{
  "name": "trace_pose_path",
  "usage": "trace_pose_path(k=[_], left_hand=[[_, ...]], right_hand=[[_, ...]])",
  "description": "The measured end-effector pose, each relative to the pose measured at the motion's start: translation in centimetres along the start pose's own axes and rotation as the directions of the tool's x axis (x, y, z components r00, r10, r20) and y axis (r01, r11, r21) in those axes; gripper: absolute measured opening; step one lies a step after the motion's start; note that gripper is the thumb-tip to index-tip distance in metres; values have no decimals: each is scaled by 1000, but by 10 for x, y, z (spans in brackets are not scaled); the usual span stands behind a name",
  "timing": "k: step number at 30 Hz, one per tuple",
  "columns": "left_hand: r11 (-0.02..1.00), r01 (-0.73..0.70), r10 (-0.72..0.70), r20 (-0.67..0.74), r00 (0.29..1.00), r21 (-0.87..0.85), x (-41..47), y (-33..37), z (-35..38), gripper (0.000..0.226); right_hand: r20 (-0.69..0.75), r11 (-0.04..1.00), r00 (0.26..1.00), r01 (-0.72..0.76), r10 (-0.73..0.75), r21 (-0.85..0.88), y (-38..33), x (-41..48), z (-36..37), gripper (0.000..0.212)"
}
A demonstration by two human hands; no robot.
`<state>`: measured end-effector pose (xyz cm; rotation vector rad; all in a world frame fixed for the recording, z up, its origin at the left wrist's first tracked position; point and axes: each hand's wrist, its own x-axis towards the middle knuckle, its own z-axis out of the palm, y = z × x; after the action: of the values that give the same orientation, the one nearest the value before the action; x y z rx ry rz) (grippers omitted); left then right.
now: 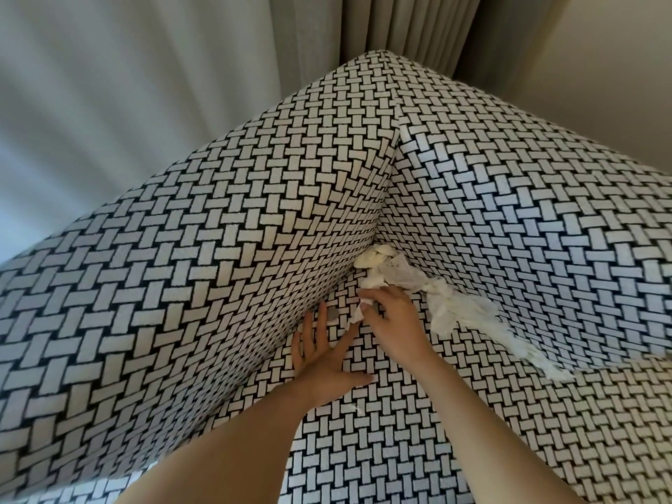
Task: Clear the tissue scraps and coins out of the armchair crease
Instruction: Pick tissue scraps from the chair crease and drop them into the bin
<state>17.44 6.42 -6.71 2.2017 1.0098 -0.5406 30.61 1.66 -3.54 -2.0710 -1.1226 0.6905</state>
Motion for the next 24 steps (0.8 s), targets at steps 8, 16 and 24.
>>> trace_pose_path(k=[8,16,24], left_hand=[[1000,16,-16,-13,1000,8,1,1,2,93],[1000,16,-17,-4,1000,-4,1,-1,2,93],[1000,17,-17,-10,1000,-8,4,-2,4,94]], right_hand=[[-111,986,993,-10,29,167,14,-43,-14,26],[-241,989,966,-66,96,129,19,-61,-35,11],[-245,935,943,-280,226,-218,36,-54,-38,34]])
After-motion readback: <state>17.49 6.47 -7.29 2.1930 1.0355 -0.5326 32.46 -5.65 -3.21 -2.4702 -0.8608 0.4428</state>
